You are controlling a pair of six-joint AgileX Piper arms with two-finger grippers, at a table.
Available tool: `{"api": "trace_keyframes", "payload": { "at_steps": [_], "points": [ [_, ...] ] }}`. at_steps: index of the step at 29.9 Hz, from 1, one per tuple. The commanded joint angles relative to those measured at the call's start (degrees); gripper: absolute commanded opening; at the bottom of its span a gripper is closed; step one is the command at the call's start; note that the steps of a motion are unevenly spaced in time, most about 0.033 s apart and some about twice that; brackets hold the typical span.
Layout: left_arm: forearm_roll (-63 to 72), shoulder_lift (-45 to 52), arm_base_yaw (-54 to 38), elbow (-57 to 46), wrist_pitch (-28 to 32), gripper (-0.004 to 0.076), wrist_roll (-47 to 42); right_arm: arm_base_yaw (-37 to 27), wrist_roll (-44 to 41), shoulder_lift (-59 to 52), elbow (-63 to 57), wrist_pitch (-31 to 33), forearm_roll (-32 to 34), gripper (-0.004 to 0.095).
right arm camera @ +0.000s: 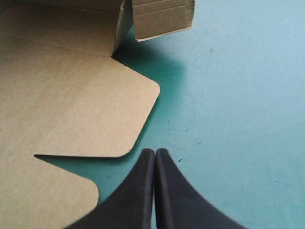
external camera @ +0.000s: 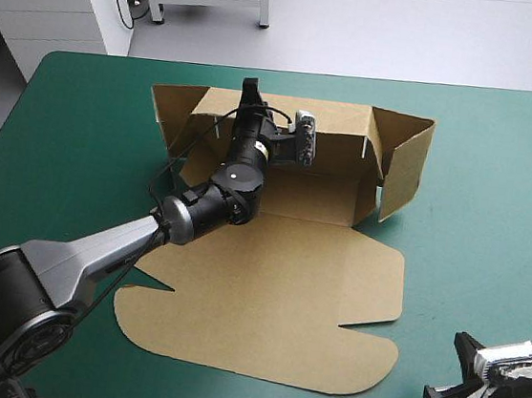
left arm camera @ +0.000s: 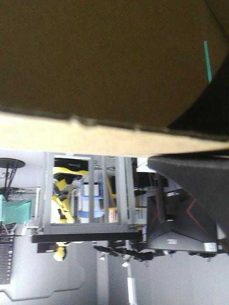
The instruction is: Fold the box
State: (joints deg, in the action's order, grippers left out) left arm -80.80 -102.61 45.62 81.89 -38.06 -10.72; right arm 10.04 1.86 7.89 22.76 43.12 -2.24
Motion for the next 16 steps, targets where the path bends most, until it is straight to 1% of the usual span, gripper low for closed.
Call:
{"api": "trace_keyframes", "payload": {
  "at_steps": [1,3,8,16],
  "points": [
    [-3.1,3.2,0.5,0.8,-10.2,-0.0008,-3.3,-0.2,0.2,0.9,1.3,-4.1,0.3,-0.0018],
    [-3.3,3.2,1.0,-0.1,-12.1,-0.0008,-3.3,-0.2,0.2,0.9,1.3,-4.1,0.3,-0.0018],
    [-3.4,3.2,2.1,-2.8,-9.5,-0.0008,-4.0,-0.2,0.2,0.9,1.3,-4.1,0.3,-0.0018],
    [-6.4,3.2,2.4,-3.4,-9.1,-0.0008,-4.6,-0.2,0.0,0.9,1.3,-4.1,0.3,-0.0018]
  ]
}}
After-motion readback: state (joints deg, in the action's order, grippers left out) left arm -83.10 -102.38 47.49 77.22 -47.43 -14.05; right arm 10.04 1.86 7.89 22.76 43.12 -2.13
